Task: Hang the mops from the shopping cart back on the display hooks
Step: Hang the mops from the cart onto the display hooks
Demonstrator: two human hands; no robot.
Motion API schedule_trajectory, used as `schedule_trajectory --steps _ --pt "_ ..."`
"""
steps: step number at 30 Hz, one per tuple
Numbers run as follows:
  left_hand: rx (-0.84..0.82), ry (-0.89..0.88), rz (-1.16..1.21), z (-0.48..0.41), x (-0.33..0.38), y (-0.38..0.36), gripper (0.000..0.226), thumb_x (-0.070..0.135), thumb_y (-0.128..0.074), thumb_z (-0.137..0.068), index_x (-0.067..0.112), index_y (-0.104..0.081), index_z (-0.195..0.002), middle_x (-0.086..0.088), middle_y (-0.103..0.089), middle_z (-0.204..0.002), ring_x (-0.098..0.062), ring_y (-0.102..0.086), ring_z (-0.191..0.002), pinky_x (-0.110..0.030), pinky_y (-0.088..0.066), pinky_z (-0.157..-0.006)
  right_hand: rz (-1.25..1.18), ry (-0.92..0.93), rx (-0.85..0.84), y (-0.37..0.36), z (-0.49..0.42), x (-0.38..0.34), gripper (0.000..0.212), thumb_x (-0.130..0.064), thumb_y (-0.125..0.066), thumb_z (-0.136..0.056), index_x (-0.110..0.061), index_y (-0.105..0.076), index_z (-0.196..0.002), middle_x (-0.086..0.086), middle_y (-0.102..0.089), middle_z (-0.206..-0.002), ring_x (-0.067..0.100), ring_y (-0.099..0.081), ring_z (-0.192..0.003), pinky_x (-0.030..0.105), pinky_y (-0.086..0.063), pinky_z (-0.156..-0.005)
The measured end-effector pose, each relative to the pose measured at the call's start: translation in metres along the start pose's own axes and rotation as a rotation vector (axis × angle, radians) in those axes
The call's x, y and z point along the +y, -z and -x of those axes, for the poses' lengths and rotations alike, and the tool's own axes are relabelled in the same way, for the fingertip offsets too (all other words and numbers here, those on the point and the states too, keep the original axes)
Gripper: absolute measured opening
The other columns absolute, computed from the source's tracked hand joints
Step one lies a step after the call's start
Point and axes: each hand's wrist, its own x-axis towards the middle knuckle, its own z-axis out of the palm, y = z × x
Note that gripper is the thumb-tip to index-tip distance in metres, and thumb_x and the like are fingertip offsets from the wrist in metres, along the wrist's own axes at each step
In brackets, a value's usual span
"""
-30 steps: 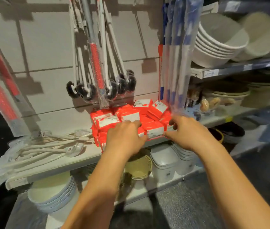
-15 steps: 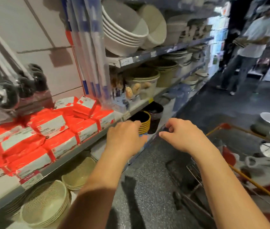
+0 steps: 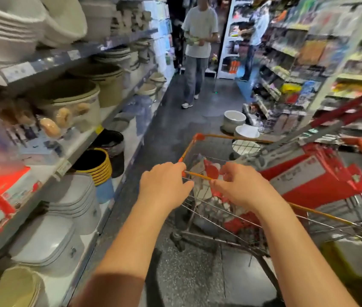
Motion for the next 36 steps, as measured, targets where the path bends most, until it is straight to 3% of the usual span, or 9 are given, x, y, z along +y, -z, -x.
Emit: schedule_trajectory --steps 6,12,22,28,33,36 --pt "-0.035 -0.107 0.003 -0.033 0.063 -0.023 0.042 0.048 -0.05 -0.093 0.027 -0.052 -0.129 0.002 -0.059 -0.125 -0.024 -0.052 -0.118 -0.042 -0.044 -0.094 -0.069 -0.116 0.015 0.013 -0.009 0.072 0.046 -0.047 -0.053 -0.089 -0.025 -0.051 -0.129 0.0 -0.059 -0.126 0.024 -0.056 -0.112 0.043 -0.048 -0.094" --pt "-0.05 -0.064 -0.024 -0.076 0.124 -0.053 0.042 0.051 -0.049 -0.092 0.026 -0.056 -0.126 0.001 -0.061 -0.121 -0.025 -0.055 -0.116 -0.039 -0.043 -0.091 -0.076 -0.085 -0.015 0.035 -0.052 0.139 0.036 -0.041 -0.054 -0.091 -0.02 -0.055 -0.12 0.004 -0.062 -0.117 0.026 -0.058 -0.105 0.043 -0.05 -0.09" --pt "-0.05 -0.01 -0.031 -0.156 0.246 -0.094 0.04 0.047 -0.047 -0.094 0.025 -0.053 -0.126 0.0 -0.06 -0.122 -0.024 -0.054 -0.116 -0.034 -0.044 -0.082 -0.048 0.002 -0.032 0.083 -0.129 0.263 0.052 -0.052 -0.052 -0.09 -0.017 -0.052 -0.129 0.006 -0.059 -0.127 0.026 -0.055 -0.111 0.035 -0.048 -0.089" --pt "-0.031 0.061 0.018 -0.191 0.269 -0.121 0.034 0.045 -0.048 -0.093 0.024 -0.057 -0.118 0.0 -0.064 -0.111 -0.024 -0.059 -0.107 -0.031 -0.039 -0.071 0.039 0.06 -0.063 0.088 -0.177 0.292 0.047 -0.049 -0.053 -0.091 -0.02 -0.052 -0.128 0.003 -0.059 -0.126 0.025 -0.055 -0.113 0.034 -0.046 -0.086" --pt "-0.123 0.136 0.074 -0.236 0.272 -0.146 0.039 0.045 -0.048 -0.094 0.025 -0.054 -0.127 -0.001 -0.06 -0.124 -0.024 -0.055 -0.116 -0.033 -0.041 -0.083 0.071 0.054 -0.118 0.088 -0.224 0.306 0.04 -0.041 -0.054 -0.09 -0.02 -0.055 -0.124 0.005 -0.059 -0.123 0.025 -0.059 -0.105 0.037 -0.05 -0.087" --pt "-0.1 0.148 0.092 -0.271 0.27 -0.16 0.038 0.05 -0.05 -0.092 0.025 -0.056 -0.12 -0.001 -0.059 -0.122 -0.025 -0.054 -0.114 -0.033 -0.04 -0.084 0.118 0.067 -0.093 0.09 -0.263 0.308 0.035 -0.042 -0.055 -0.091 -0.02 -0.057 -0.118 0.004 -0.061 -0.12 0.025 -0.057 -0.108 0.035 -0.048 -0.088"
